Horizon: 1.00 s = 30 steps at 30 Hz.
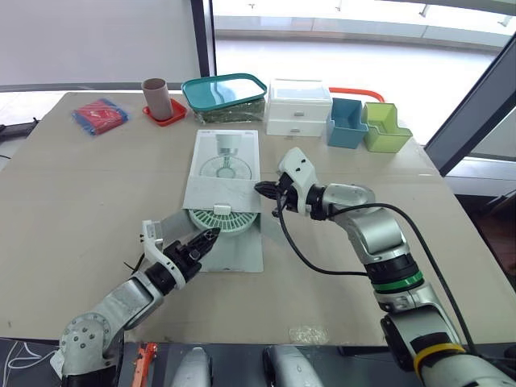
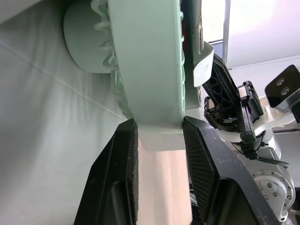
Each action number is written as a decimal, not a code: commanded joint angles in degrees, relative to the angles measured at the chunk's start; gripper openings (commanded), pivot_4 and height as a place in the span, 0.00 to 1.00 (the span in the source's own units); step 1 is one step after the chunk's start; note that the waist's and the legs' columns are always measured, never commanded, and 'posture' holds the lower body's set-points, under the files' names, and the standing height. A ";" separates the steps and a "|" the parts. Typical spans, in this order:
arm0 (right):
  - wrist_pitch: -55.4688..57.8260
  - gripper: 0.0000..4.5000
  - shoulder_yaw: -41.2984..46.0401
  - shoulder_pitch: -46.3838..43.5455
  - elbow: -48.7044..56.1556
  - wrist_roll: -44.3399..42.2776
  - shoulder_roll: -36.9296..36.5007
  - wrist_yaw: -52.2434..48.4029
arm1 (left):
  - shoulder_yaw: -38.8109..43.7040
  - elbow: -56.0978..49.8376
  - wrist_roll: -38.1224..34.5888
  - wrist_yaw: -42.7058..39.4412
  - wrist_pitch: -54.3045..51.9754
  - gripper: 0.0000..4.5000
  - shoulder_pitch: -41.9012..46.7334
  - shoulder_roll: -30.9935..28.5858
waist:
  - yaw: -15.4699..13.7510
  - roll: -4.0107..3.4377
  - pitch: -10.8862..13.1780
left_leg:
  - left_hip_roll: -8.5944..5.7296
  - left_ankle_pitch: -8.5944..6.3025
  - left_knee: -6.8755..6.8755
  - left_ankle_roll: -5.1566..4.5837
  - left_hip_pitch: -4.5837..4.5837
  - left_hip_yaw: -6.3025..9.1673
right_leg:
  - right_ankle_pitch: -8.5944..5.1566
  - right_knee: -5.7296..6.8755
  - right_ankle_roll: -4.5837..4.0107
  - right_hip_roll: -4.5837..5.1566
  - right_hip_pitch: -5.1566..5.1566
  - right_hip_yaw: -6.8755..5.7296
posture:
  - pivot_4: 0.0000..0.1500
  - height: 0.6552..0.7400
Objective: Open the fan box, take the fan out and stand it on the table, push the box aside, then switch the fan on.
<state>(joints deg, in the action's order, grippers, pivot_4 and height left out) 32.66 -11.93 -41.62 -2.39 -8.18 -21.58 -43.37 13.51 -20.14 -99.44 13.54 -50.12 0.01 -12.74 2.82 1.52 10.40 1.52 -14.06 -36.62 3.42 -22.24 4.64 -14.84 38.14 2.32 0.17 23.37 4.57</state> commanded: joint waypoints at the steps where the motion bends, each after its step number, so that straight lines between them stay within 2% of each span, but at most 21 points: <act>1: 1.32 0.00 -0.14 0.78 0.59 0.41 -0.22 0.74 | -1.37 -2.88 -4.74 1.60 0.50 0.27 -1.45 -1.61 | -0.05 0.00 0.00 | 0.00 0.00 0.00 0.00 0.00 0.00 | 0.00 0.00 0.00 0.00 0.00 0.00 | 1.00 1.00; 9: 2.35 0.00 -0.06 1.17 1.26 0.13 -0.19 1.07 | -3.43 -5.95 -11.05 1.25 1.60 0.27 -4.72 -7.32 | -0.15 -0.01 0.00 | 0.00 0.05 0.00 0.08 0.01 0.01 | 0.03 0.00 -0.04 0.00 0.00 -0.02 | 1.00 1.00; 13: 2.51 0.00 -0.07 1.01 1.19 0.16 -0.22 1.13 | -4.43 -7.36 -12.54 -0.19 0.68 0.27 -6.97 -11.12 | -0.15 0.00 0.00 | 0.01 0.06 0.02 0.10 0.01 0.01 | 0.03 0.00 -0.06 -0.01 0.01 -0.02 | 1.00 1.00; 21: 2.40 0.00 -0.02 1.04 1.40 0.18 -0.32 1.01 | -5.44 -8.31 -13.55 -3.04 1.88 0.27 -8.85 -13.97 | -0.19 0.00 0.00 | 0.00 0.06 0.02 0.10 0.00 0.02 | 0.01 0.00 -0.09 -0.01 0.00 -0.04 | 1.00 1.00; 23: 2.07 0.00 -0.01 1.03 1.23 0.28 -0.29 1.08 | -5.71 -8.58 -13.55 -4.27 1.93 0.44 -9.17 -14.67 | -0.19 0.00 0.00 | 0.00 0.06 0.02 0.10 0.00 0.01 | 0.01 0.00 -0.09 0.00 0.00 -0.04 | 1.00 1.00; 25: 1.79 0.00 -0.10 0.99 1.03 0.42 -0.21 1.14 | -5.27 -8.60 -13.55 -5.16 2.26 0.53 -9.55 -15.08 | -0.17 0.00 0.00 | 0.00 0.06 0.02 0.10 0.00 0.01 | 0.01 -0.01 -0.09 0.00 0.01 -0.04 | 1.00 1.00; 28: 1.63 0.00 -0.17 1.02 0.92 0.45 -0.13 1.15 | -4.93 -8.59 -13.56 -6.10 3.06 0.78 -10.04 -15.83 | -0.17 0.00 0.00 | 0.01 0.06 0.03 0.11 0.01 0.01 | 0.01 -0.01 -0.11 -0.01 0.01 -0.03 | 1.00 1.00; 29: 1.52 0.00 -0.21 1.00 0.81 0.43 0.01 1.16 | -3.71 -8.56 -13.44 -7.01 3.20 0.78 -10.53 -16.82 | -0.17 0.00 0.00 | 0.01 0.06 0.03 0.11 0.01 0.01 | 0.01 -0.01 -0.11 -0.02 0.01 -0.03 | 1.00 1.00; 30: 1.42 0.00 -0.25 0.94 0.60 0.40 0.17 1.15 | -2.25 -8.21 -13.47 -7.87 3.52 0.88 -10.62 -17.27 | -0.15 0.00 0.00 | 0.01 0.06 0.03 0.11 0.01 0.00 | 0.01 -0.01 -0.11 -0.01 0.01 -0.03 | 1.00 1.00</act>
<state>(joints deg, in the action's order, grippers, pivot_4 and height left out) 33.81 -11.48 -41.18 -1.38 -8.16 -21.52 -42.34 7.94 -26.52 -111.49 8.00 -47.38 -9.85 -28.37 2.66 1.51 10.40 1.53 -13.99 -36.59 3.53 -22.23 4.65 -14.84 38.14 2.22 0.15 23.38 4.54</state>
